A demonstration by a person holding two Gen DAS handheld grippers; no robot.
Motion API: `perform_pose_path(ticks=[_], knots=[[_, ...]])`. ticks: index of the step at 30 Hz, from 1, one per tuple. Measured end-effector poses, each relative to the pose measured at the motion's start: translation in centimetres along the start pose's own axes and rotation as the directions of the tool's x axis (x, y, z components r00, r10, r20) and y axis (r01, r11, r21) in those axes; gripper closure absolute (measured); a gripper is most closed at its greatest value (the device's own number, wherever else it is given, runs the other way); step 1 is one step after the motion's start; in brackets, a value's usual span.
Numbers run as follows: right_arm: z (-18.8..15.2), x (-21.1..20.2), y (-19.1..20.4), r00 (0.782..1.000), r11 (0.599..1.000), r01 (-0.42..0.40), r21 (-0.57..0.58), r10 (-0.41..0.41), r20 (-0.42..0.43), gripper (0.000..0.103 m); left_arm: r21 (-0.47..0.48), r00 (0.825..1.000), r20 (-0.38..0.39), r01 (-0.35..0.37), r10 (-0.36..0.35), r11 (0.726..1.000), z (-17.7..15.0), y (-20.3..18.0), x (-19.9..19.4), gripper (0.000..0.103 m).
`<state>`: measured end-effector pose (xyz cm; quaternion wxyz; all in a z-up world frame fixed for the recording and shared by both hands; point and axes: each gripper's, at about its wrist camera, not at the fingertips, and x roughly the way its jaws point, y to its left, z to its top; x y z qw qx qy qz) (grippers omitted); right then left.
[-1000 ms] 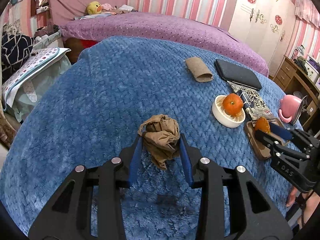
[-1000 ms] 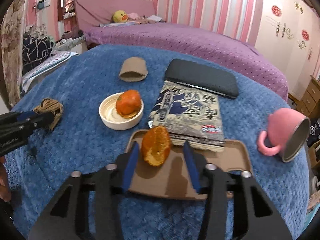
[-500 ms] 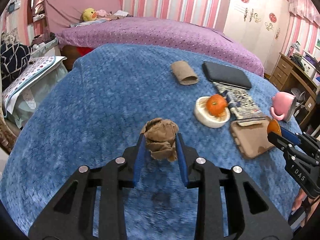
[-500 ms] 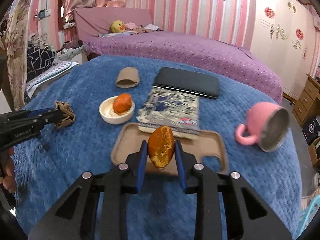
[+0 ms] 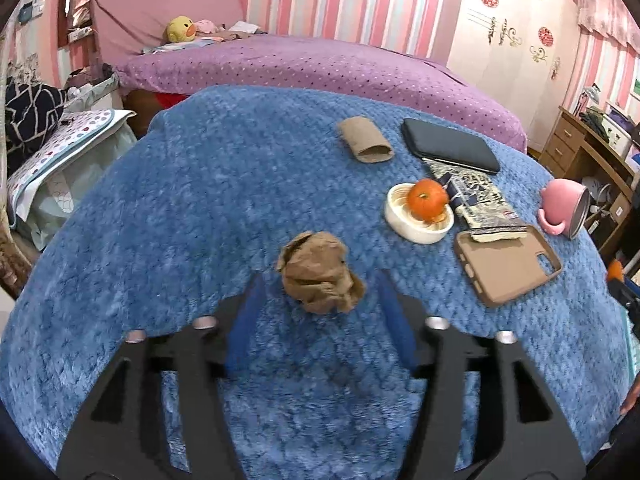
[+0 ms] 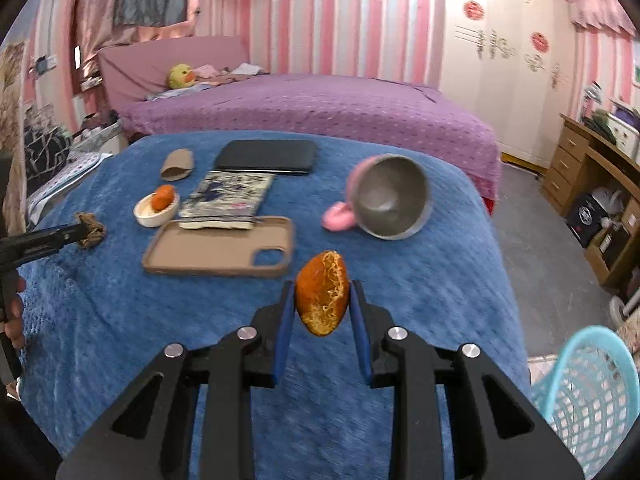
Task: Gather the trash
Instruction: 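Carry the brown paper and orange peel over the light-blue basket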
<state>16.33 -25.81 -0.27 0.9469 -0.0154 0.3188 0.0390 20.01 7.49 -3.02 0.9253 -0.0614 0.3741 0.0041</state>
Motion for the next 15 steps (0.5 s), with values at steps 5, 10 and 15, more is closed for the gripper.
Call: perform_pose_path(ticks=[5, 10, 15], knots=[[-0.7, 0.1, -2.5, 1.000, 0.999, 0.006, 0.051, -0.006, 0.000, 0.075, -0.010, 1.000, -0.027, 0.002, -0.002, 1.000, -0.3, 0.3, 1.4, 0.031], [-1.2, 0.8, -3.0, 1.000, 0.999, 0.002, 0.053, -0.001, -0.016, 0.075, -0.003, 0.999, -0.049, 0.003, -0.003, 1.000, 0.1, -0.2, 2.6, 0.032], [-1.5, 0.9, -3.2, 1.000, 0.999, 0.003, 0.046, -0.002, -0.023, 0.075, -0.011, 0.998, -0.065, 0.019, -0.019, 1.000, 0.4, -0.3, 3.3, 0.061]])
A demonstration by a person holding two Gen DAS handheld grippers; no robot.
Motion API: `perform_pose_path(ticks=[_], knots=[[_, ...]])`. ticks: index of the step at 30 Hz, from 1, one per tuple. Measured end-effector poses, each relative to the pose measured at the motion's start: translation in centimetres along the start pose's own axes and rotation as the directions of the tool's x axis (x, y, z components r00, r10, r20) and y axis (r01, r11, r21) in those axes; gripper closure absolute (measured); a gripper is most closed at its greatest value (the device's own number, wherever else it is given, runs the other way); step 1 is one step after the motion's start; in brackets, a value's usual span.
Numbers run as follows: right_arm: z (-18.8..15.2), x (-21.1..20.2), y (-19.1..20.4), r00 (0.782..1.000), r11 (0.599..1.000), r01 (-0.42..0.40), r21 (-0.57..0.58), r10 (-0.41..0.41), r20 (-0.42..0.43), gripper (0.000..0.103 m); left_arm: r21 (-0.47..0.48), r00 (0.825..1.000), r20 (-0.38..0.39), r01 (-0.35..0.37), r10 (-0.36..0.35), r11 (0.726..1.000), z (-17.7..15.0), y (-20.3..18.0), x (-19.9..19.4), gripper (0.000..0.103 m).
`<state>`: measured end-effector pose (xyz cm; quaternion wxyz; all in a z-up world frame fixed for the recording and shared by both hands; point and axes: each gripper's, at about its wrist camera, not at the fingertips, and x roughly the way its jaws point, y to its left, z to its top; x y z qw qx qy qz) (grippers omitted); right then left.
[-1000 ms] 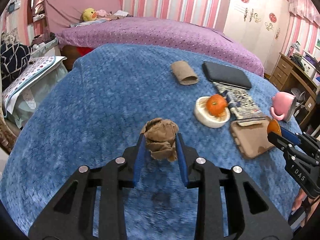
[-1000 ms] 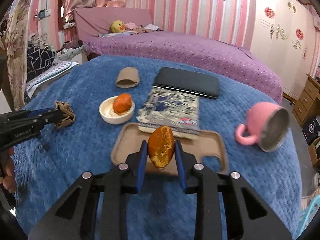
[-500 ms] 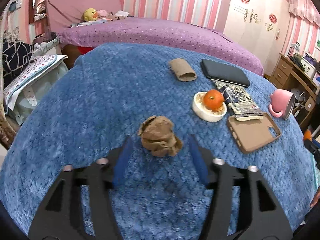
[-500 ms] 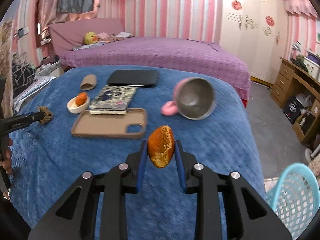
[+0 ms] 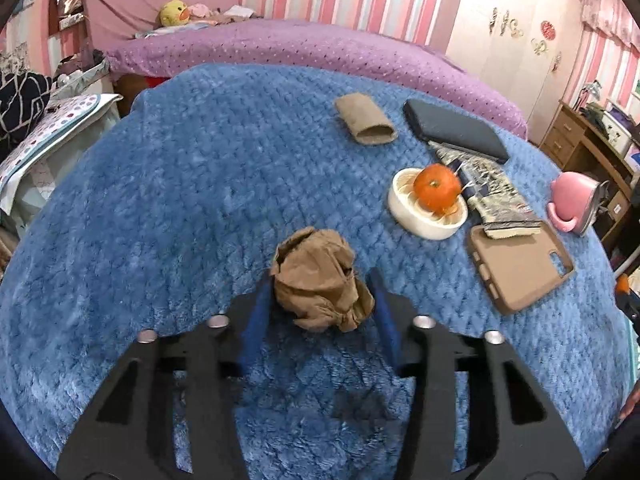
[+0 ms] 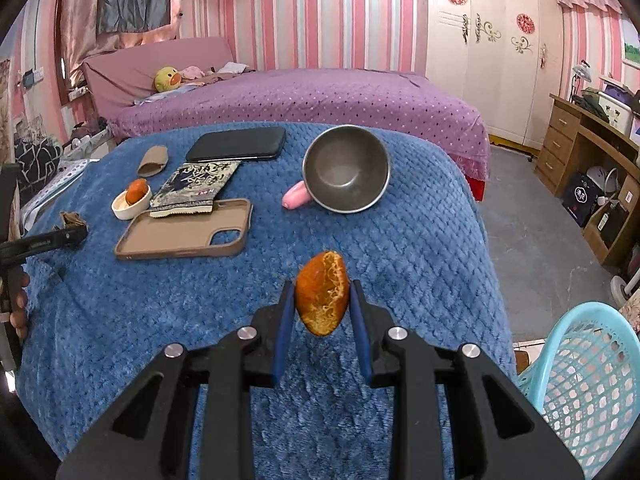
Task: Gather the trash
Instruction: 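Carry the brown paper and orange peel over the light-blue basket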
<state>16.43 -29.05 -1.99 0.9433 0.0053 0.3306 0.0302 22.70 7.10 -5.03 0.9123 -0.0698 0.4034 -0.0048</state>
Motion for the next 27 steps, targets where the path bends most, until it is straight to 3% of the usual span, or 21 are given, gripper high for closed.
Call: perform_pose_path(ticks=[6, 16, 21, 27], knots=[[-0.1, -0.2, -0.6, 1.000, 1.000, -0.001, 0.017, 0.001, 0.004, 0.075, 0.031, 1.000, 0.020, -0.016, 0.015, 0.999, -0.3, -1.2, -1.1, 0.065], [-0.8, -3.4, -2.0, 0.999, 1.000, 0.012, 0.019, -0.013, 0.041, 0.075, 0.119, 0.986, 0.162, 0.020, -0.039, 0.993, -1.9, -6.4, -7.2, 0.065], [-1.4, -5.6, -4.8, 0.997, 0.998, 0.037, 0.044, -0.039, 0.062, 0.075, 0.173, 0.974, 0.219, 0.016, -0.054, 0.985, -3.4, -10.8, -9.8, 0.065], [-2.5, -8.2, -10.1, 0.993, 0.990, 0.067, 0.126, -0.078, 0.088, 0.075, 0.182, 0.977, 0.191, 0.058, -0.093, 0.982, -5.6, -16.1, -10.2, 0.065]])
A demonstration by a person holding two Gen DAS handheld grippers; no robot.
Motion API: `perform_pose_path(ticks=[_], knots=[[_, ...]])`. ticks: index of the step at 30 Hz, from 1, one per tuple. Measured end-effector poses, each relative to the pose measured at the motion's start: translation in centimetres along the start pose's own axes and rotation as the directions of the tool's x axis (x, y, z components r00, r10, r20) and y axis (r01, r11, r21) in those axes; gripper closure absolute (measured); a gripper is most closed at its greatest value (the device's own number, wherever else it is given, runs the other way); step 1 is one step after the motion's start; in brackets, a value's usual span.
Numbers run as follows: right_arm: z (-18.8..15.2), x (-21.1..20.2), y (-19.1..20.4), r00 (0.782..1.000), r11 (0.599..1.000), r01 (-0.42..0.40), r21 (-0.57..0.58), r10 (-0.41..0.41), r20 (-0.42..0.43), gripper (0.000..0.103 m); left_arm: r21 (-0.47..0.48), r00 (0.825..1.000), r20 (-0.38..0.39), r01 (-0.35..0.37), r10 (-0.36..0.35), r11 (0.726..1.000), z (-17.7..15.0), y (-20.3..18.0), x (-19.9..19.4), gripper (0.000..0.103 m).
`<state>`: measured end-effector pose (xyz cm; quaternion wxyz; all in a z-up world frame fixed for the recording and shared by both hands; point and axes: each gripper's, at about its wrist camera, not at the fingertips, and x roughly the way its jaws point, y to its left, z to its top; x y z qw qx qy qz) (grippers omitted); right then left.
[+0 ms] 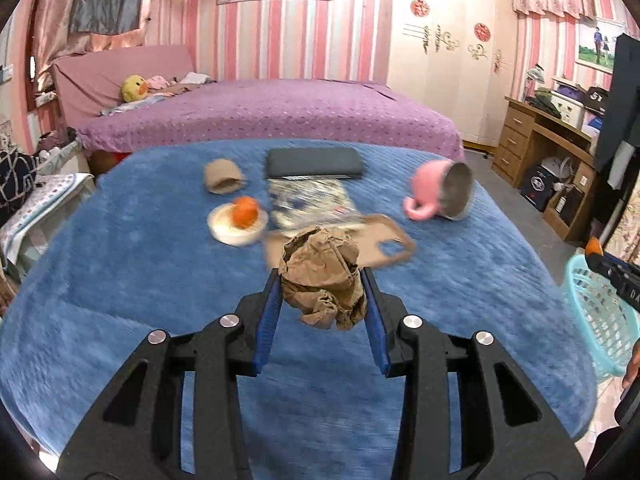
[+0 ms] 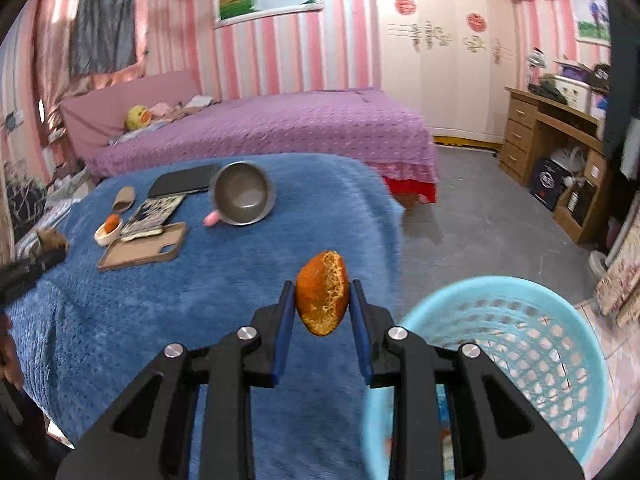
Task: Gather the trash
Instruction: 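Carry the brown paper and orange peel over the light-blue basket, then open the left gripper to drop the paper while the right gripper then releases the peel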
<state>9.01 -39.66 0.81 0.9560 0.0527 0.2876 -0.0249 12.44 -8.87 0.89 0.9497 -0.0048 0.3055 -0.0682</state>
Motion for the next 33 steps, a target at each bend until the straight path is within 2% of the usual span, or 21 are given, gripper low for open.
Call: perform_pose_path(ticks=[7, 13, 20, 26, 33], knots=[[-0.9, -1.6, -5.7, 0.999, 0.997, 0.049, 0.058, -0.050, 0.006, 0.075, 0.058, 0.998, 0.006, 0.069, -0.069, 0.996, -0.7, -7.0, -0.6, 0.065], [-1.6, -2.0, -8.5, 0.995, 0.993, 0.102, 0.059, -0.102, -0.012, 0.075, 0.129, 0.987, 0.003, 0.156, -0.158, 0.979, -0.7, -13.0, -0.9, 0.065], [-2.1, -2.5, -11.8, 0.988, 0.985, 0.152, 0.080, -0.150, -0.020, 0.075, 0.202, 0.969, -0.005, 0.241, -0.246, 0.949, -0.9, -19.4, -0.6, 0.065], [-2.9, -2.8, -14.9, 0.982, 0.977, 0.189, 0.100, -0.187, -0.033, 0.075, 0.189, 0.945, -0.064, 0.328, -0.322, 0.926, -1.5, -23.9, 1.2, 0.065], [-4.0, -3.7, -18.1, 0.975, 0.967, 0.223, 0.122, -0.219, -0.042, 0.075, 0.262, 0.928, -0.094, 0.372, -0.359, 0.891, -2.8, -29.3, 2.0, 0.065]])
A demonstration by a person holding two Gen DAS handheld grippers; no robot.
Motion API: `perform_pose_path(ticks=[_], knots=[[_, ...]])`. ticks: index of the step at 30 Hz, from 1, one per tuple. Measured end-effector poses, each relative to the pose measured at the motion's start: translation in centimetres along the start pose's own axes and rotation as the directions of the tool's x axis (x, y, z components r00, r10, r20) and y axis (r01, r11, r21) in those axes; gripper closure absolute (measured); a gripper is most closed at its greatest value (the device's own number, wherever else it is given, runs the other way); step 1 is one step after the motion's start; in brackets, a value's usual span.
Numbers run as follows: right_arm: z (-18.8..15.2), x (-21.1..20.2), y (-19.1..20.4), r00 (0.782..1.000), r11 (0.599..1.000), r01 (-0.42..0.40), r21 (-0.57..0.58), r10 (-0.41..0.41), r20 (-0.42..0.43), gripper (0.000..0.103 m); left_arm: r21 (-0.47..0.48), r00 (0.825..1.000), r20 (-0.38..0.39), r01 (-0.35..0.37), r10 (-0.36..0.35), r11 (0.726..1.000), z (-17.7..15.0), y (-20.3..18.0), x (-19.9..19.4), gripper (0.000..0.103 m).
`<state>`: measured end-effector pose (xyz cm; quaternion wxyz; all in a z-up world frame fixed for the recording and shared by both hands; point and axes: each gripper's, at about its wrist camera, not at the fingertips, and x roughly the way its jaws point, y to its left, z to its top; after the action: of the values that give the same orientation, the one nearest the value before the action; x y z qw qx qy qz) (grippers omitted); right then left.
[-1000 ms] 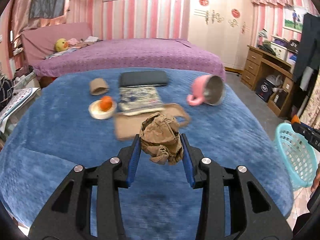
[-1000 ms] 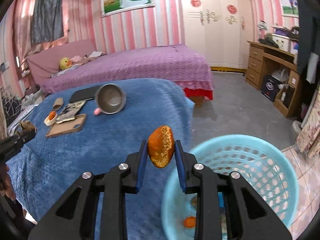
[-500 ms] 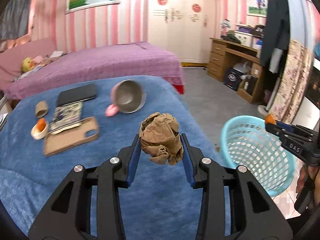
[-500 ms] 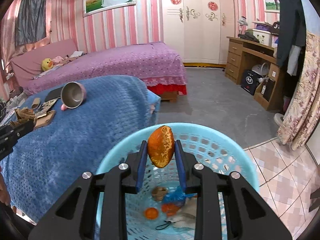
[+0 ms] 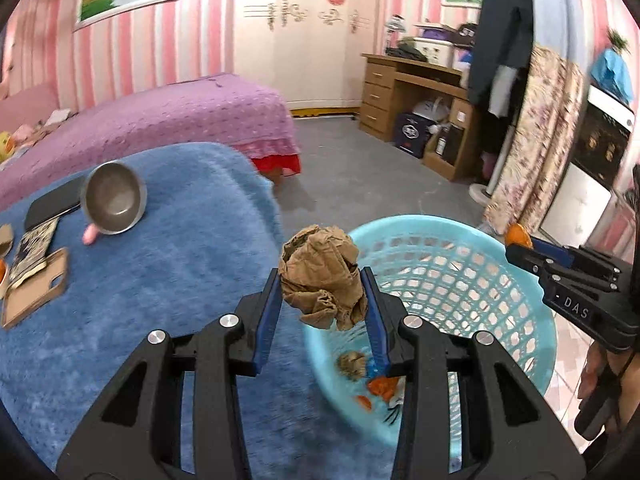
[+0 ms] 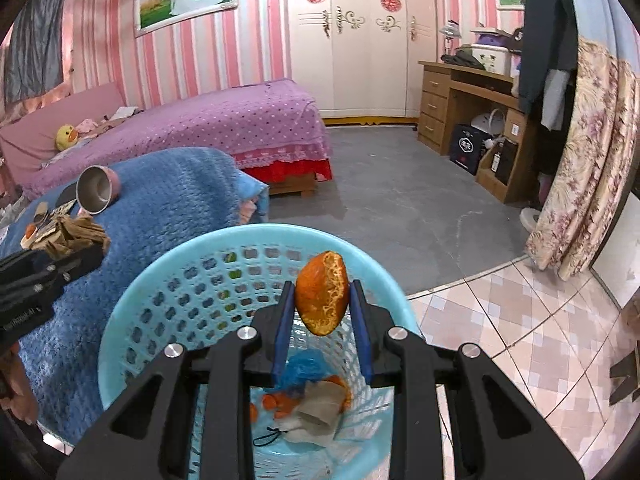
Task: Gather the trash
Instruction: 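Open the left gripper to drop the paper while the right gripper then releases the peel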
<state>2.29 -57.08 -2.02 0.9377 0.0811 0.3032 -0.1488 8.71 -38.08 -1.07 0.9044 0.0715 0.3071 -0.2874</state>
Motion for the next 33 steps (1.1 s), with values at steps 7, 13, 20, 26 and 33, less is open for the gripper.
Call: perform_pose_path(ticks=[7, 13, 20, 26, 33], knots=[[-0.4, 0.5, -1.8, 1.000, 0.999, 0.004, 0.034, -0.003, -0.008, 0.075, 0.014, 0.998, -0.052, 0.039, -0.039, 0.999, -0.1, -2.4, 2.5, 0.065], [-0.6, 0.5, -2.0, 1.000, 0.999, 0.005, 0.037, -0.005, -0.009, 0.075, 0.032, 0.995, -0.093, 0.051, -0.047, 0.998, -0.9, -2.9, 3.8, 0.062], [-0.5, 0.8, -1.6, 1.000, 1.000, -0.002, 0.026, 0.002, -0.017, 0.075, 0.054, 0.998, -0.066, 0.006, -0.003, 0.999, -0.7, -2.7, 3.5, 0.024], [-0.4, 0.8, -1.5, 1.000, 1.000, -0.002, 0.029, 0.003, -0.016, 0.075, 0.060, 0.999, -0.029, -0.038, 0.040, 0.997, -0.1, -1.5, 2.4, 0.009], [-0.2, 0.8, -1.0, 1.000, 1.000, -0.010, 0.028, 0.010, -0.015, 0.075, 0.024, 0.997, -0.027, -0.071, 0.071, 0.997, 0.0, 0.6, 2.0, 0.006]])
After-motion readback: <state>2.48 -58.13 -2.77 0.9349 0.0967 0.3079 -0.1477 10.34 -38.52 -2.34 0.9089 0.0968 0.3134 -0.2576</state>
